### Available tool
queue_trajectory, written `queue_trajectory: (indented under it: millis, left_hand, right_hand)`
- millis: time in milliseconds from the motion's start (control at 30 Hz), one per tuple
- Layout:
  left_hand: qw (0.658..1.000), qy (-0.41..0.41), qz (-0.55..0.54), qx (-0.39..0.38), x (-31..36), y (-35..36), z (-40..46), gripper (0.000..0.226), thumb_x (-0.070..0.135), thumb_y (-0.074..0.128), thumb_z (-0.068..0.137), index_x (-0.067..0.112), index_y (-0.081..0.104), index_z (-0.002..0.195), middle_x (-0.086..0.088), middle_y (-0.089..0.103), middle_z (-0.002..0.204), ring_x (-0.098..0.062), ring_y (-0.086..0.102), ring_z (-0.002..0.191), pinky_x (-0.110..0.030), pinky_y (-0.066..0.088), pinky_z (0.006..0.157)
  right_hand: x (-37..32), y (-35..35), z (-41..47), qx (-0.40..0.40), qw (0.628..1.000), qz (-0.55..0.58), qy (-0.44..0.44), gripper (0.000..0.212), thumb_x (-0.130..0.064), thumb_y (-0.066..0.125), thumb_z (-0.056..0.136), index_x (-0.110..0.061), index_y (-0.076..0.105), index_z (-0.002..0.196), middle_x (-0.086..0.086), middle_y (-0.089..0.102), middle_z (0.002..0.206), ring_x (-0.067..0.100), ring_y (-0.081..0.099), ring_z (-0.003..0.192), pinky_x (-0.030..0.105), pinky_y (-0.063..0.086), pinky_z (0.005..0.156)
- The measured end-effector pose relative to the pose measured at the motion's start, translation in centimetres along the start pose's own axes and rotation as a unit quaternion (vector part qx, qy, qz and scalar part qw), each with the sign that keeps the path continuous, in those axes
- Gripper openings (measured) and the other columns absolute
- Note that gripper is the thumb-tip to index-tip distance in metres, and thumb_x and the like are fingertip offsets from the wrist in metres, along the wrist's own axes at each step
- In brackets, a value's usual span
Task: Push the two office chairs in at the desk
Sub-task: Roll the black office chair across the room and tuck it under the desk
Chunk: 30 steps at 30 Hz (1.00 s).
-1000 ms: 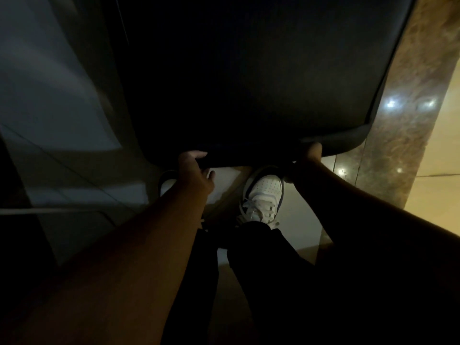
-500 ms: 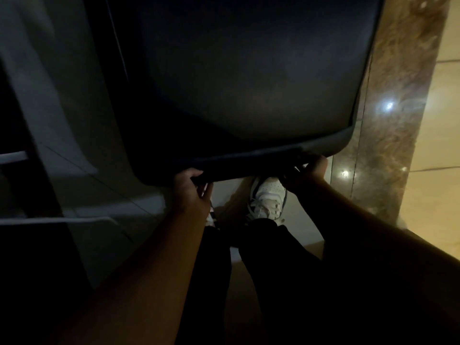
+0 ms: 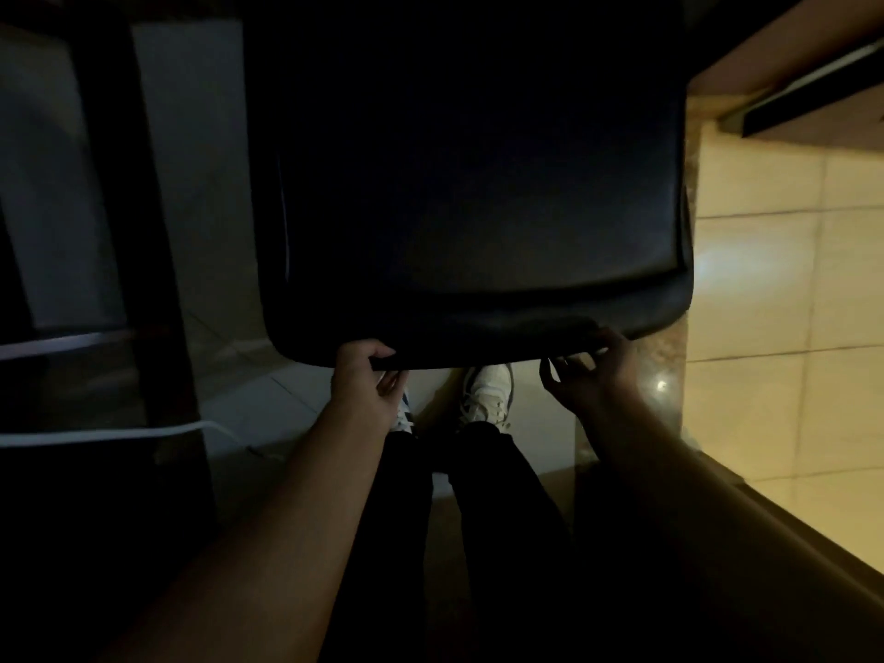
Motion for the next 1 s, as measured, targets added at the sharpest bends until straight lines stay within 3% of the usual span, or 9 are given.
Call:
queue_trajectory:
  millis: [167, 367, 500, 600, 667, 767, 867, 933, 1000]
  left_hand:
    - [0.997, 0.032, -0.004, -0.067, 2.8, 0.9, -8.6, 0.049, 0.037, 0.077, 0.077, 0.013, 0.056, 0.114, -0.015, 0.062, 0.112, -0.026, 0.061, 0.104, -0.038, 0.052, 0.087]
    - [0.978, 0.205, 0.018, -0.042, 10.7, 4.5, -21.4, 0.038, 0.041, 0.076, 0.078, 0.019, 0.061, 0.106, -0.006, 0.07, 0.109, -0.02, 0.068, 0.095, -0.029, 0.055, 0.07]
    - [0.958, 0.285, 0.014, -0.017, 16.8, 7.8, -28.0, 0.03, 0.04, 0.076, 0.078, 0.022, 0.056, 0.09, -0.007, 0.067, 0.105, -0.023, 0.068, 0.09, -0.03, 0.055, 0.07]
    - [0.937, 0.346, 0.032, 0.01, 23.7, 12.0, -34.0, 0.047, 0.046, 0.076, 0.074, 0.014, 0.056, 0.101, -0.005, 0.064, 0.094, -0.019, 0.065, 0.07, -0.028, 0.052, 0.055]
    - [0.927, 0.369, 0.062, -0.008, 28.1, 15.4, -37.3, 0.055, 0.052, 0.072, 0.072, 0.009, 0.06, 0.104, -0.004, 0.063, 0.084, -0.017, 0.056, 0.055, -0.026, 0.047, 0.053]
    - [0.908, 0.413, 0.076, 0.011, 34.0, 19.8, -42.2, 0.048, 0.056, 0.072, 0.063, 0.014, 0.057, 0.08, -0.002, 0.057, 0.061, -0.017, 0.05, 0.045, -0.031, 0.049, 0.061]
    - [0.891, 0.44, 0.113, 0.004, 40.0, 24.5, -46.1, 0.066, 0.064, 0.068, 0.053, 0.012, 0.06, 0.093, -0.01, 0.068, 0.083, -0.028, 0.067, 0.075, -0.044, 0.057, 0.081]
    - [0.877, 0.453, 0.157, 0.005, 43.8, 27.6, -48.3, 0.086, 0.069, 0.063, 0.049, 0.008, 0.063, 0.11, -0.015, 0.07, 0.102, -0.036, 0.067, 0.091, -0.05, 0.055, 0.086]
    - [0.86, 0.472, 0.192, 0.015, 47.5, 30.7, -50.7, 0.091, 0.069, 0.061, 0.052, 0.006, 0.062, 0.117, -0.016, 0.068, 0.106, -0.036, 0.066, 0.091, -0.048, 0.055, 0.085]
  right_hand:
    - [-4.4, 1.0, -9.8, -0.034, 0.998, 0.006, -0.057, 0.052, -0.043, 0.075, 0.073, -0.014, 0.06, 0.113, 0.011, 0.062, 0.111, 0.027, 0.061, 0.107, 0.042, 0.049, 0.094]
    - [-9.6, 6.4, -22.5, -0.077, 0.982, -0.042, -0.166, 0.04, -0.038, 0.071, 0.082, -0.012, 0.06, 0.11, 0.01, 0.062, 0.092, 0.025, 0.061, 0.096, 0.039, 0.054, 0.09]
    - [-13.2, 11.1, -29.3, -0.084, 0.965, -0.043, -0.244, 0.041, -0.031, 0.074, 0.08, -0.014, 0.06, 0.113, 0.009, 0.071, 0.093, 0.022, 0.072, 0.075, 0.036, 0.061, 0.069]
    - [-17.9, 16.5, -36.1, -0.098, 0.956, -0.046, -0.273, 0.03, -0.03, 0.075, 0.079, -0.02, 0.06, 0.103, 0.01, 0.071, 0.095, 0.024, 0.074, 0.077, 0.039, 0.062, 0.072]
    - [-21.3, 20.4, -39.6, -0.12, 0.943, -0.044, -0.308, 0.022, -0.029, 0.075, 0.079, -0.024, 0.059, 0.092, 0.009, 0.07, 0.094, 0.021, 0.074, 0.075, 0.034, 0.061, 0.064]
    - [-26.2, 26.1, -44.7, -0.126, 0.928, -0.064, -0.344, 0.026, -0.034, 0.077, 0.076, -0.021, 0.06, 0.092, 0.005, 0.068, 0.091, 0.021, 0.071, 0.073, 0.021, 0.052, 0.042]
    - [-30.9, 32.0, -48.5, -0.12, 0.909, -0.1, -0.387, 0.053, -0.041, 0.078, 0.072, -0.013, 0.061, 0.114, 0.004, 0.068, 0.089, 0.02, 0.067, 0.073, 0.022, 0.049, 0.04]
    - [-33.9, 36.0, -50.8, -0.107, 0.893, -0.113, -0.421, 0.061, -0.045, 0.077, 0.072, -0.013, 0.059, 0.121, 0.007, 0.069, 0.096, 0.022, 0.068, 0.077, 0.028, 0.053, 0.051]
    - [-36.8, 40.0, -53.3, -0.063, 0.871, -0.146, -0.465, 0.071, -0.05, 0.074, 0.073, -0.01, 0.055, 0.128, 0.012, 0.067, 0.113, 0.028, 0.066, 0.092, 0.04, 0.057, 0.072]
Point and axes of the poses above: each hand's wrist, its own z-axis towards the middle knuckle, its own y-axis out of the palm, x = y × z, the point moved 1 cm from there along z, towards the middle knuckle
